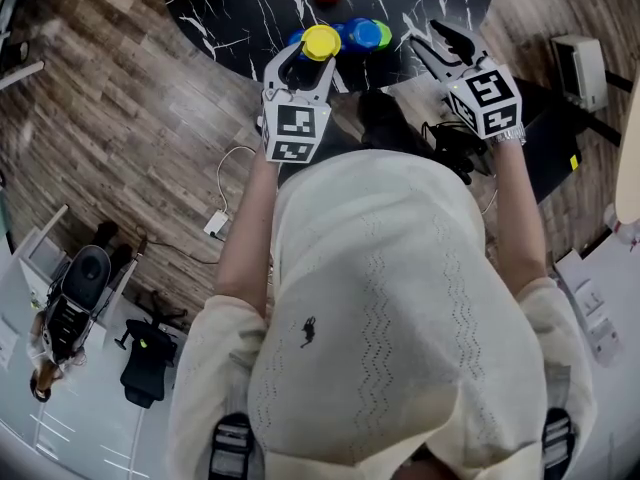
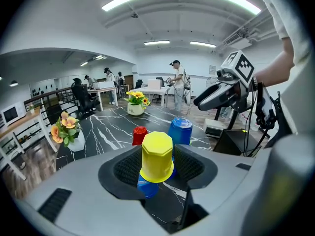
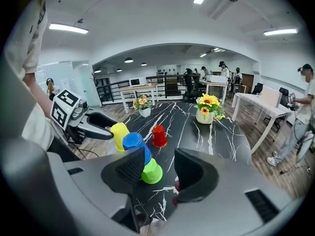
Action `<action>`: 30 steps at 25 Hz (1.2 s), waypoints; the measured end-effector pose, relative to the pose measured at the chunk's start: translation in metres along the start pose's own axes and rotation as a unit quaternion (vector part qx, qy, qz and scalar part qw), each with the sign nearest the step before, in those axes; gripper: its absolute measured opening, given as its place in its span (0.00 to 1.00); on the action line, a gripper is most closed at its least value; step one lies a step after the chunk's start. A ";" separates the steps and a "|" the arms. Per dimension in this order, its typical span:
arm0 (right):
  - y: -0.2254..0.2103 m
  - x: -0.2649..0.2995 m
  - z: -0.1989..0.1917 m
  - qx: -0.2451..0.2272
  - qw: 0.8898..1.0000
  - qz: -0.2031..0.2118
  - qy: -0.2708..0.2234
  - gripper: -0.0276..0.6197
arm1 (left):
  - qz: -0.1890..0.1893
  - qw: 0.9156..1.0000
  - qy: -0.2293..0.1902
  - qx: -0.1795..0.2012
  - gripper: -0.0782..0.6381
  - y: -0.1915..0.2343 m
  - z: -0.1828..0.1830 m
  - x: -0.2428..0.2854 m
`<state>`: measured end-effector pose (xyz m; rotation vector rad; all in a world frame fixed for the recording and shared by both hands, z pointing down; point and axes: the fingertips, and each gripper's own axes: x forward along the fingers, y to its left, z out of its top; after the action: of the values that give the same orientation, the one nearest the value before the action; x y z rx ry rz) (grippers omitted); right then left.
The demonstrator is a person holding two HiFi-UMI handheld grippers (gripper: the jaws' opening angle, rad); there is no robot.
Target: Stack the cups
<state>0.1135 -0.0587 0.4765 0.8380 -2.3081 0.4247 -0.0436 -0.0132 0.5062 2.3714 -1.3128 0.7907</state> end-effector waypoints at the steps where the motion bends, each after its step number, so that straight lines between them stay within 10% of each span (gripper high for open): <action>1: -0.001 0.001 0.001 -0.001 1.000 0.000 0.000 0.35 | -0.001 1.000 -0.002 -0.002 0.42 0.000 0.002 -0.001; 30: 0.003 0.172 0.061 -0.135 0.981 0.120 0.075 0.39 | 0.142 0.982 -0.041 -0.120 0.42 0.085 0.012 -0.050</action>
<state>-0.0179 -0.1646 0.5449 0.3842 -2.2669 0.2579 -0.1335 -0.0310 0.4675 2.0753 -1.7036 0.5748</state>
